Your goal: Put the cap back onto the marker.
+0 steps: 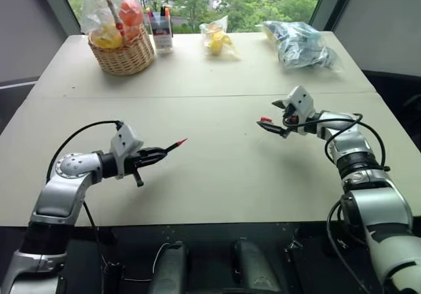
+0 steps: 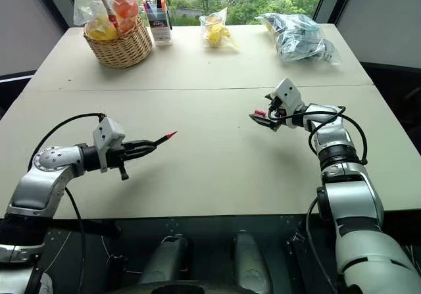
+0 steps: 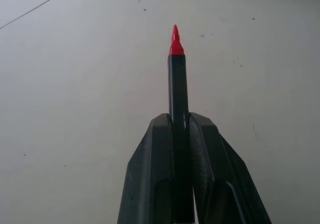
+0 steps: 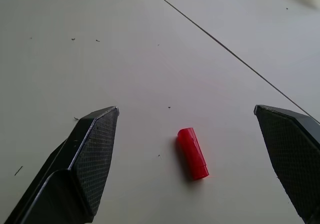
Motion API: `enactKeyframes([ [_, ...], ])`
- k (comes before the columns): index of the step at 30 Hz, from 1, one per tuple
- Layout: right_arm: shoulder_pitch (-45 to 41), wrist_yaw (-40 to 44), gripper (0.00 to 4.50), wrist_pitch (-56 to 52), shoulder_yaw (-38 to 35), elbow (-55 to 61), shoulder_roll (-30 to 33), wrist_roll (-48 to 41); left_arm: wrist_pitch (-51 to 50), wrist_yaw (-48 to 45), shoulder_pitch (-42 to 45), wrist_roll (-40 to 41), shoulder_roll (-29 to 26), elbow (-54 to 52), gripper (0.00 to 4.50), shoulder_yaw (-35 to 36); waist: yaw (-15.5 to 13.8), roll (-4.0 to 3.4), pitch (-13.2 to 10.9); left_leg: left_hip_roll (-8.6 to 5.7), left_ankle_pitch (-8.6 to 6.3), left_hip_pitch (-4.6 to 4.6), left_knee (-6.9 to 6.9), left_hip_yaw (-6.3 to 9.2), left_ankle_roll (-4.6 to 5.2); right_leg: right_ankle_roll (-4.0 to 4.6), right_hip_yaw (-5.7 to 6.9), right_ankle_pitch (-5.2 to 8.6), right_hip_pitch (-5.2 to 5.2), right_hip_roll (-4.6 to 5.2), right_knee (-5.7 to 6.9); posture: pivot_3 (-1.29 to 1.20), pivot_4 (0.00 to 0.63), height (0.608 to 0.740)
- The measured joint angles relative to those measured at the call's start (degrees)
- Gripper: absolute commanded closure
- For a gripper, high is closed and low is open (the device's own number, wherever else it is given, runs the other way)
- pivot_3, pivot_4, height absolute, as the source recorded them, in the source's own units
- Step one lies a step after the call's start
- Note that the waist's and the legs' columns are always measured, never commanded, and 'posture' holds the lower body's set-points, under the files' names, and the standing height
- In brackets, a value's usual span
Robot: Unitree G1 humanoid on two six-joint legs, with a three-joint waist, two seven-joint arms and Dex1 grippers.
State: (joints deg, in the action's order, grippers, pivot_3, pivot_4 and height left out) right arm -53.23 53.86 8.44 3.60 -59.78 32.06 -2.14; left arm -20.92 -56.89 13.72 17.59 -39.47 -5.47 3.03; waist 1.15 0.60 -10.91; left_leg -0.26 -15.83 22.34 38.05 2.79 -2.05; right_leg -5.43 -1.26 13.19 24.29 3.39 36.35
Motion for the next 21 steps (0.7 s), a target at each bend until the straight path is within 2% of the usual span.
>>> enactKeyframes([
  [7,-1.42,-1.33,0.0,1.51,-0.19,-8.11,-0.93,1.96,0.0,1.85,-2.09,0.05,-0.01,-1.53,4.47,0.26,0.1,0.0,0.0,0.0,0.0,-0.01,-0.02,0.0,0.0,0.01,-0.01,-0.01,0.01,-0.01,0.01,0.0,0.15,0.74],
  [21,-3.15,-2.24,0.0,-2.94,-3.61,-11.4,-3.78,1.3,0.09,3.05,-2.23,0.0,-0.02,-1.96,4.47,0.3,0.15,-0.01,0.0,0.0,0.0,-0.01,-0.03,-0.02,0.0,0.01,-0.02,-0.01,0.02,-0.01,0.01,0.0,0.15,0.74],
])
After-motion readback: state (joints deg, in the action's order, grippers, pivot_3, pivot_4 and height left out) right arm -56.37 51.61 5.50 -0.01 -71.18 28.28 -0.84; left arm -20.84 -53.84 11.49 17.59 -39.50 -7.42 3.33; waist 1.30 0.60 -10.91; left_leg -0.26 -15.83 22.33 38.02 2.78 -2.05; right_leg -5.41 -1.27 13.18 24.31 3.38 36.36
